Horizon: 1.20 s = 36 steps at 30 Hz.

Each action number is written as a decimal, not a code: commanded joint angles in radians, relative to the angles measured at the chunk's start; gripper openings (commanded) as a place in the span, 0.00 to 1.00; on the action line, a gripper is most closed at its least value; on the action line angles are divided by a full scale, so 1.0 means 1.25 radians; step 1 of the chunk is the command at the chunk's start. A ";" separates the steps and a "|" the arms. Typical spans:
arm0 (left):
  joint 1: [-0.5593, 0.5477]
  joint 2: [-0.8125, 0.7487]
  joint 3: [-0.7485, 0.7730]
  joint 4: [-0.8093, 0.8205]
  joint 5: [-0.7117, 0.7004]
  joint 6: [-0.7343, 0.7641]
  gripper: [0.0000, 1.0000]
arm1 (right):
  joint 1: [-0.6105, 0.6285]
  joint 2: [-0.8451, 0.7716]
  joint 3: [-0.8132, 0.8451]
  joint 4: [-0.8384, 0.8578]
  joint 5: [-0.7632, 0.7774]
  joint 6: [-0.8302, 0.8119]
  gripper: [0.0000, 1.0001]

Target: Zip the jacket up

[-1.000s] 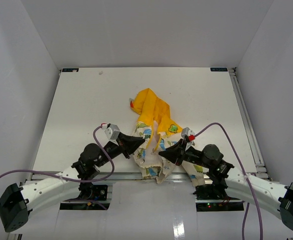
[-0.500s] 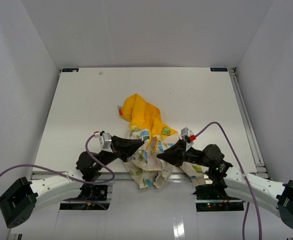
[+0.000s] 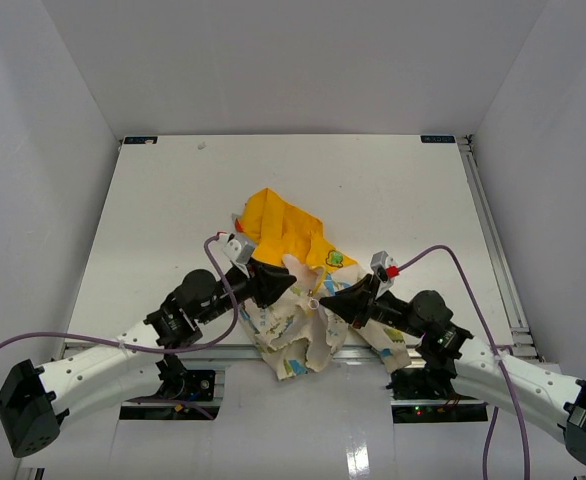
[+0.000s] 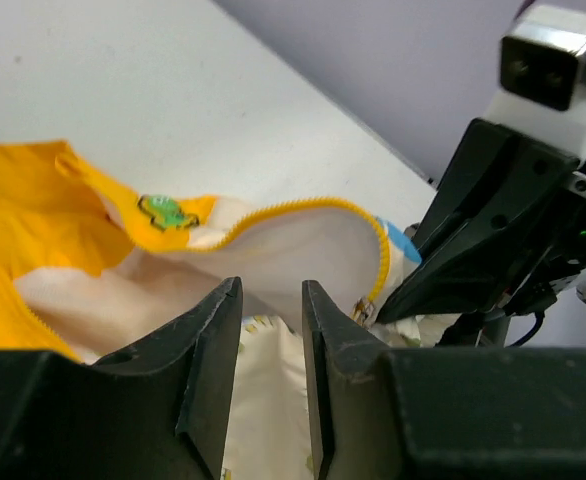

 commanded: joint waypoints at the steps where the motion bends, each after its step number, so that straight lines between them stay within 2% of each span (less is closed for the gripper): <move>1: 0.002 -0.003 0.050 -0.311 -0.047 -0.073 0.55 | 0.000 -0.032 0.009 -0.051 0.083 -0.012 0.08; 3: 0.002 -0.015 0.066 -0.352 -0.041 -0.082 0.58 | -0.001 -0.036 0.004 -0.053 0.084 -0.006 0.08; 6: 0.002 -0.017 0.109 -0.387 0.036 -0.095 0.64 | -0.002 -0.044 -0.004 -0.058 0.087 0.000 0.08; 13: -0.010 0.093 0.176 -0.473 0.110 -0.094 0.63 | -0.001 -0.092 -0.010 -0.107 0.144 0.006 0.08; 17: -0.055 0.134 0.210 -0.492 0.123 -0.073 0.64 | -0.002 -0.104 -0.018 -0.118 0.166 0.007 0.08; 22: -0.119 0.238 0.346 -0.626 0.056 -0.014 0.65 | -0.002 -0.093 -0.014 -0.129 0.194 0.005 0.08; 25: -0.145 0.280 0.405 -0.664 0.049 0.006 0.66 | -0.002 -0.093 -0.010 -0.145 0.220 0.007 0.08; 32: -0.196 0.368 0.499 -0.758 0.010 0.020 0.65 | -0.001 -0.103 -0.005 -0.162 0.232 0.008 0.08; 36: -0.233 0.417 0.521 -0.765 -0.006 0.033 0.64 | -0.001 -0.106 -0.007 -0.162 0.232 0.009 0.08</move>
